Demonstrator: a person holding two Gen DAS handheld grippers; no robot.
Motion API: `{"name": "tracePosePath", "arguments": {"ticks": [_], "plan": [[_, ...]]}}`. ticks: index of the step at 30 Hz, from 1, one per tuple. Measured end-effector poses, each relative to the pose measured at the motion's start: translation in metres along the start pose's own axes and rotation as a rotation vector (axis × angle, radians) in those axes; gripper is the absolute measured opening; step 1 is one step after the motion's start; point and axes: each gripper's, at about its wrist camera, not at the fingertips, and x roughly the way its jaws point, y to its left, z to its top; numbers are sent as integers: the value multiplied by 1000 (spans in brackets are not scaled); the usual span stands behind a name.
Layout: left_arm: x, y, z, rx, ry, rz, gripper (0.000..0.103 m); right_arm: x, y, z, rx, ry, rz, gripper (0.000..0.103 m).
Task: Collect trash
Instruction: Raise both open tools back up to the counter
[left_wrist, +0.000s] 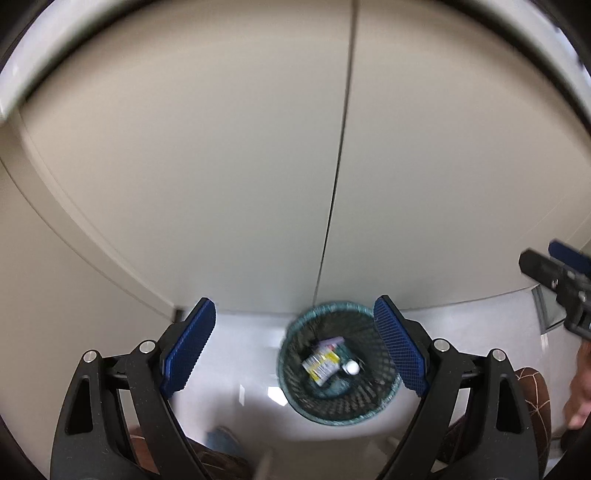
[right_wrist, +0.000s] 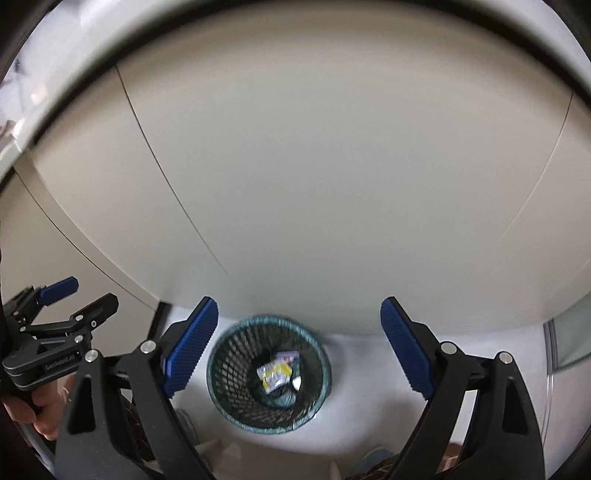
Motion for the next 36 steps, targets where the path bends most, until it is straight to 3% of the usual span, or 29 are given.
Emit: {"name": "tracePosePath", "arguments": {"ticks": [9,21,26,36], "plan": [[-88,-10,53,-16,-112,10,86,-90,0,52,-29,-159,-24,86],[-163,-12,143,-41,-223,-24,86,-192,-2,142,-37,-311,-35,86],[-193,-6,189,-55,-251,-12,89,-211,-5,179,-38,-317,-49,86],[-199,5,291,-107,-206,-29,90,-211,-20,250,-5,-246,-70,86]]}}
